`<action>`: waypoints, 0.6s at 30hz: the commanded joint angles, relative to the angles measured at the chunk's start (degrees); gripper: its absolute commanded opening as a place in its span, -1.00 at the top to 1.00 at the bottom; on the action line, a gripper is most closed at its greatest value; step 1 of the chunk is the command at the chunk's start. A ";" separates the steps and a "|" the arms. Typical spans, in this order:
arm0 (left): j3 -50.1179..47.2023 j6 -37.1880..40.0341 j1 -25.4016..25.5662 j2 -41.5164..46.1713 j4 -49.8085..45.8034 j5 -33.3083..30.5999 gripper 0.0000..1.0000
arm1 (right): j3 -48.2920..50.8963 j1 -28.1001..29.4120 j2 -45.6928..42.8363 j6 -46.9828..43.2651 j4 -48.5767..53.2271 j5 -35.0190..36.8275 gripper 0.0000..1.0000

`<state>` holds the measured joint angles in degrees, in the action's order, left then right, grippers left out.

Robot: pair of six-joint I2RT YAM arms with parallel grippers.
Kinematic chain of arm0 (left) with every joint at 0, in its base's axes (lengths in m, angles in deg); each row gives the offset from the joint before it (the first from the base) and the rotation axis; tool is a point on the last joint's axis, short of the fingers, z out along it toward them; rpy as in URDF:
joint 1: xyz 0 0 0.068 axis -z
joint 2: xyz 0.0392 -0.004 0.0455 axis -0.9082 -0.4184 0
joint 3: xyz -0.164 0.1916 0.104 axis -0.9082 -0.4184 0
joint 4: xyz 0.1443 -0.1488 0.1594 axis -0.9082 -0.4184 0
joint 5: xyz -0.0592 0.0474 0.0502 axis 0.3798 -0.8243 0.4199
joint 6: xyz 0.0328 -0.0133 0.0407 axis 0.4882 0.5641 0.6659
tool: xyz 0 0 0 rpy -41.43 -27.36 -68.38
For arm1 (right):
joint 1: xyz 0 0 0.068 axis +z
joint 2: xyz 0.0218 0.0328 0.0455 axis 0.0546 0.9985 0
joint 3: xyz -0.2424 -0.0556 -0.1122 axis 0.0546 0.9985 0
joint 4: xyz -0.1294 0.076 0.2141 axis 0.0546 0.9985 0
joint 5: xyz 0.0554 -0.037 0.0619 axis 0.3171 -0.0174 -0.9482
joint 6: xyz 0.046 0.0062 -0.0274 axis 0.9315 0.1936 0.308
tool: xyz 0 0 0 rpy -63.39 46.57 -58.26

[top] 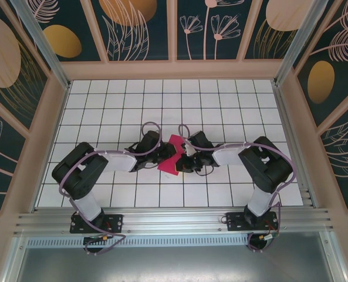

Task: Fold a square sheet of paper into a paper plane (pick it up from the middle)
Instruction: Fold the triangle a second time at the center of the table.

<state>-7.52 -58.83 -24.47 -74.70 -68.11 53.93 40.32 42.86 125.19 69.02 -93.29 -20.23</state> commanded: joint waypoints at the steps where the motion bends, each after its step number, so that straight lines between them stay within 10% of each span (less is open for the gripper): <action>1: -1.65 -0.74 -0.24 4.04 0.85 2.93 0.40 | 1.94 0.00 1.94 0.30 2.58 3.40 0.90; 18: -5.68 -5.94 1.15 -5.00 10.09 8.26 0.72 | 1.99 0.09 1.25 0.47 2.56 3.78 0.91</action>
<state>-12.96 -63.97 -23.51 -78.29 -59.91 61.85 40.43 42.88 125.19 69.17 -93.71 -20.21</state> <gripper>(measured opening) 0.139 0.051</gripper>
